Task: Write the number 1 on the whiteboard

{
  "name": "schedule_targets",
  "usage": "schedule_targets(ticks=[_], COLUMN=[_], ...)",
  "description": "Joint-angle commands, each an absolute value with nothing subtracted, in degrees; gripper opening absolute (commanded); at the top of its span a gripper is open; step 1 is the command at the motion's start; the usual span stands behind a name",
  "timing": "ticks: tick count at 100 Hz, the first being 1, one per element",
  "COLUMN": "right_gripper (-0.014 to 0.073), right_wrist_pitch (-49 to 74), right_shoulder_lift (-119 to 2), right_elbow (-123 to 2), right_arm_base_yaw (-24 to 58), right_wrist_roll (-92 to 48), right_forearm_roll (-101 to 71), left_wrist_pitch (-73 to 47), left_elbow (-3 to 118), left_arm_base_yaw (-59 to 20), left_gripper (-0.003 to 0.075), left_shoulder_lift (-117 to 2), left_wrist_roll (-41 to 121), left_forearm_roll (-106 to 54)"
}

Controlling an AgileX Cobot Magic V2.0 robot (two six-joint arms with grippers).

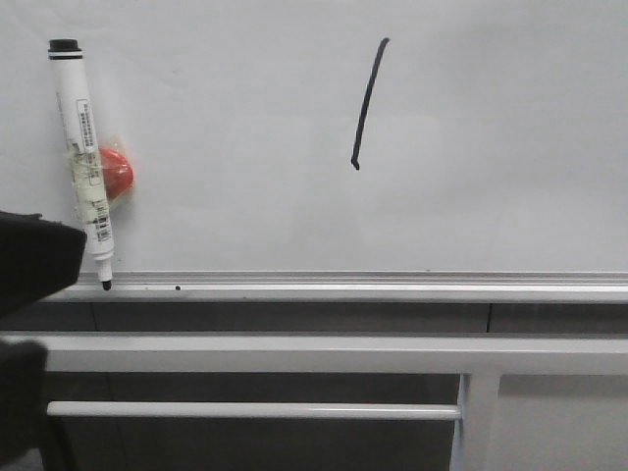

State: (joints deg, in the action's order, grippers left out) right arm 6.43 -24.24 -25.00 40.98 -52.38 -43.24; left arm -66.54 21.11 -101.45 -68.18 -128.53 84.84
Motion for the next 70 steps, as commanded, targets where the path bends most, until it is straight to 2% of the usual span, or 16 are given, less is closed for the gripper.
schedule_targets(ticks=[1, 33, 70], right_gripper=[-0.0063, -0.0064, -0.0064], right_wrist_pitch=[2.2, 2.6, 2.4], right_shoulder_lift=[-19.6, -3.0, -2.3], right_elbow=[-24.7, -11.5, -8.2], right_arm_base_yaw=[40.8, 40.8, 40.8], right_wrist_roll=[-52.8, -52.8, -52.8], right_forearm_roll=[-43.5, -44.5, -44.5], left_wrist_pitch=[-71.6, -71.5, -71.4], left_elbow=[22.1, 22.1, 22.3], left_arm_base_yaw=[-104.4, -108.9, -108.9], left_gripper=[-0.002, -0.002, -0.002], left_shoulder_lift=[-67.2, -67.2, -67.2], left_wrist_roll=[-127.4, -124.3, -123.0], left_forearm_roll=[86.2, 86.5, 90.4])
